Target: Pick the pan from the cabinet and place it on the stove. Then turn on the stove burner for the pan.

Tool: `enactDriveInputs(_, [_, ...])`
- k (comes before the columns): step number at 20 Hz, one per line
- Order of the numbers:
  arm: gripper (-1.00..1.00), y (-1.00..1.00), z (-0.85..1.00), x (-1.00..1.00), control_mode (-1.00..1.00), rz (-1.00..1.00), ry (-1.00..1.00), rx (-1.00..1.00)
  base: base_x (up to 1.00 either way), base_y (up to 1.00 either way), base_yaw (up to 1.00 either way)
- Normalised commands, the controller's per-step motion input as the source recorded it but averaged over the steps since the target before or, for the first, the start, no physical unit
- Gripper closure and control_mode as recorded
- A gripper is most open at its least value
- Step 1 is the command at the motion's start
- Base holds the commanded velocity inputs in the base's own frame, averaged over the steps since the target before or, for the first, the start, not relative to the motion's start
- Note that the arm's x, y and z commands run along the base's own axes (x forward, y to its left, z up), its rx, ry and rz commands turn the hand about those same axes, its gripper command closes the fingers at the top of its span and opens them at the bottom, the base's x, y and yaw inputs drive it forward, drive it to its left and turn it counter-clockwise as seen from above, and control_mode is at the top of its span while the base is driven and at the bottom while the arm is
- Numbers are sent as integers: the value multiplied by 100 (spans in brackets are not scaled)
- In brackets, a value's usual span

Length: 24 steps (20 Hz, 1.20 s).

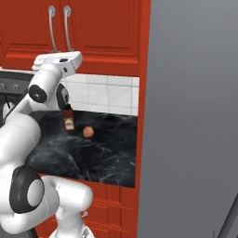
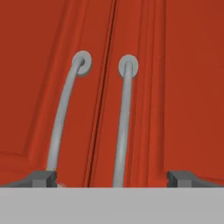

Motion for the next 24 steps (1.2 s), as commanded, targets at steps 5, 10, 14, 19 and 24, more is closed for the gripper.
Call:
enactDriveInputs(5, [-100,-24,13,2,-100,0,0,0,0,0,0])
enactDriveInputs(10, [-100,-5,11,19,-100,0,0,0,0,0,0])
enactDriveInputs(14, [-100,0,6,30,-100,0,0,0,0,0,0])
enactDriveInputs(19, [-100,0,2,27,-100,0,0,0,0,0,0])
enactDriveInputs(24, [-100,5,0,28,-100,0,0,0,0,0,0])
